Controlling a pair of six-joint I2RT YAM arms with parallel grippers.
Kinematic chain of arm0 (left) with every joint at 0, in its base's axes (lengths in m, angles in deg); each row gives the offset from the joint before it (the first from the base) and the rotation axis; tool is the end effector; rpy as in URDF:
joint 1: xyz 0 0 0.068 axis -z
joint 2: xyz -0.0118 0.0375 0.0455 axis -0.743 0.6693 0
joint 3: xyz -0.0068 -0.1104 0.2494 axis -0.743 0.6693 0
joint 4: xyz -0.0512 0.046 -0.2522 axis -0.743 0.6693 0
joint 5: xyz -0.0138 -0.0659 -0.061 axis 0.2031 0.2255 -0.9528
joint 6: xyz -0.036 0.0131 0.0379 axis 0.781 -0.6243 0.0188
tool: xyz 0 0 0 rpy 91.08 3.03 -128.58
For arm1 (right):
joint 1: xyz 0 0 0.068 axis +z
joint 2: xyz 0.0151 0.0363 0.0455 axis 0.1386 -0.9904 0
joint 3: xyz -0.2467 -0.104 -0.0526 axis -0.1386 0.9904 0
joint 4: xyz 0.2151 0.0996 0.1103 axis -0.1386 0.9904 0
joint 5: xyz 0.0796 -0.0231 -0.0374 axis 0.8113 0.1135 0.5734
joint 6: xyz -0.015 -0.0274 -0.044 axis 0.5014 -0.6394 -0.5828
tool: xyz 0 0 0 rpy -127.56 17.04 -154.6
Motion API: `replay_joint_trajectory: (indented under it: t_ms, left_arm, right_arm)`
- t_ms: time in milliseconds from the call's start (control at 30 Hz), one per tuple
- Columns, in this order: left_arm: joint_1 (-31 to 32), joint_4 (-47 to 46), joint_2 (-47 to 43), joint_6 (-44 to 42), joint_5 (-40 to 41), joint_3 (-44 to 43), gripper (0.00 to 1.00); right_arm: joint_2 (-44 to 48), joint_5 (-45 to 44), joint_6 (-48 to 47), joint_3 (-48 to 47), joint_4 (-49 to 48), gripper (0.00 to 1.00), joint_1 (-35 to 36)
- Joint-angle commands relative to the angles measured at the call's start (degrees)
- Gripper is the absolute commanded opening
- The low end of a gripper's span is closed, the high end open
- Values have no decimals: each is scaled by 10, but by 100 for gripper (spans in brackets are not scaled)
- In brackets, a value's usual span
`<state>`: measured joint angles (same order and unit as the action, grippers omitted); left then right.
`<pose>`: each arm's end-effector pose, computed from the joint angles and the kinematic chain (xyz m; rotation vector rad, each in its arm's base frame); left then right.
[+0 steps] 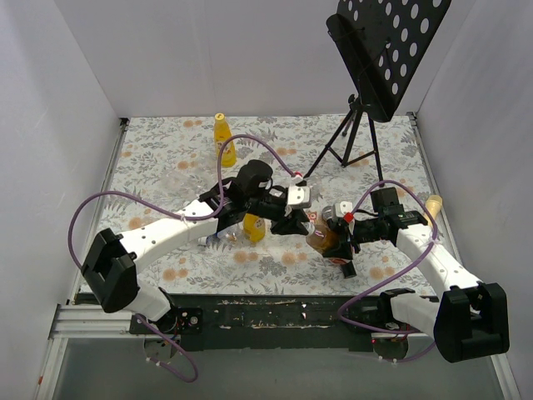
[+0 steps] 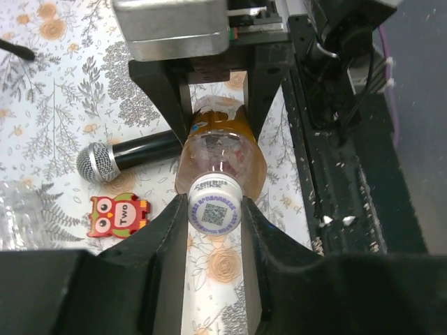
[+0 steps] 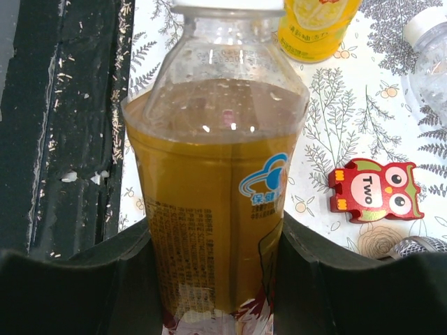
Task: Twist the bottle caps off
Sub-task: Unscrew the bottle cap from the plastic bottle.
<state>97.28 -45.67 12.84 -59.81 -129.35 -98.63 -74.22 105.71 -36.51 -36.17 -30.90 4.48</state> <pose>0.1958 -0.2647 0.3060 1.1284 2.0014 -1.4260 0.1771 0.0710 0.2145 -1.5102 1.5279 0.9326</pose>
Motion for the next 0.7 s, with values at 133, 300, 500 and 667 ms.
replay_joint_trajectory:
  t_ms: [133, 300, 500, 667]
  left_arm:
    - [0, 6, 5, 38, -22, -34, 0]
    - [-3, -9, 9, 260, 28, -49, 0]
    - [-11, 56, 10, 677, 238, -85, 0]
    - [-5, 67, 2, 725, 271, -96, 0]
  right_arm:
    - [3, 14, -10, -5, 9, 1, 2]
    - [8, 12, -8, -4, 6, 1, 2]
    - [2, 13, -7, -6, 7, 1, 1]
    - [1, 14, -9, -8, 13, 1, 3]
